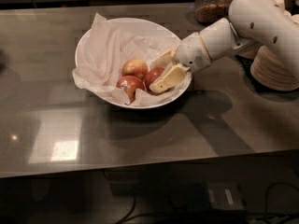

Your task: Pick apple from white bowl

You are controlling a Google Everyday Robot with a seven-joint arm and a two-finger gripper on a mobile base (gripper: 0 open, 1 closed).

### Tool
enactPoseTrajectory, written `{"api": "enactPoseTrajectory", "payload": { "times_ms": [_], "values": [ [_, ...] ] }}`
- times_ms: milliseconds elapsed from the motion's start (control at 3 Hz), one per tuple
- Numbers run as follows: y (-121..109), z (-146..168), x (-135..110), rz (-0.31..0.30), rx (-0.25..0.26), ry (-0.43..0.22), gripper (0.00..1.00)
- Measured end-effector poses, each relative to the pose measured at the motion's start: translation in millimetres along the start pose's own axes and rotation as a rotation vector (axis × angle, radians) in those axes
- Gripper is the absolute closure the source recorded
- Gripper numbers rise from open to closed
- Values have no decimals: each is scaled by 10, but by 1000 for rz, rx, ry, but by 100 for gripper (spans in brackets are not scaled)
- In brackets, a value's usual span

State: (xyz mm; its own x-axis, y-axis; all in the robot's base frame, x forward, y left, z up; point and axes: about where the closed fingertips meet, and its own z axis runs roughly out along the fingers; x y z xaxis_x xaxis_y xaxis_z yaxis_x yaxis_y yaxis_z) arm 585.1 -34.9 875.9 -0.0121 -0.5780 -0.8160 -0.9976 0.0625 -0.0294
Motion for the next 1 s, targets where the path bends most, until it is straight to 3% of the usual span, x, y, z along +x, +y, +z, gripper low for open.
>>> {"api": "enactPoseTrajectory", "payload": {
  "times_ms": [1000],
  "values": [
    [-241, -429, -365, -78, 92, -72, 100]
  ]
}}
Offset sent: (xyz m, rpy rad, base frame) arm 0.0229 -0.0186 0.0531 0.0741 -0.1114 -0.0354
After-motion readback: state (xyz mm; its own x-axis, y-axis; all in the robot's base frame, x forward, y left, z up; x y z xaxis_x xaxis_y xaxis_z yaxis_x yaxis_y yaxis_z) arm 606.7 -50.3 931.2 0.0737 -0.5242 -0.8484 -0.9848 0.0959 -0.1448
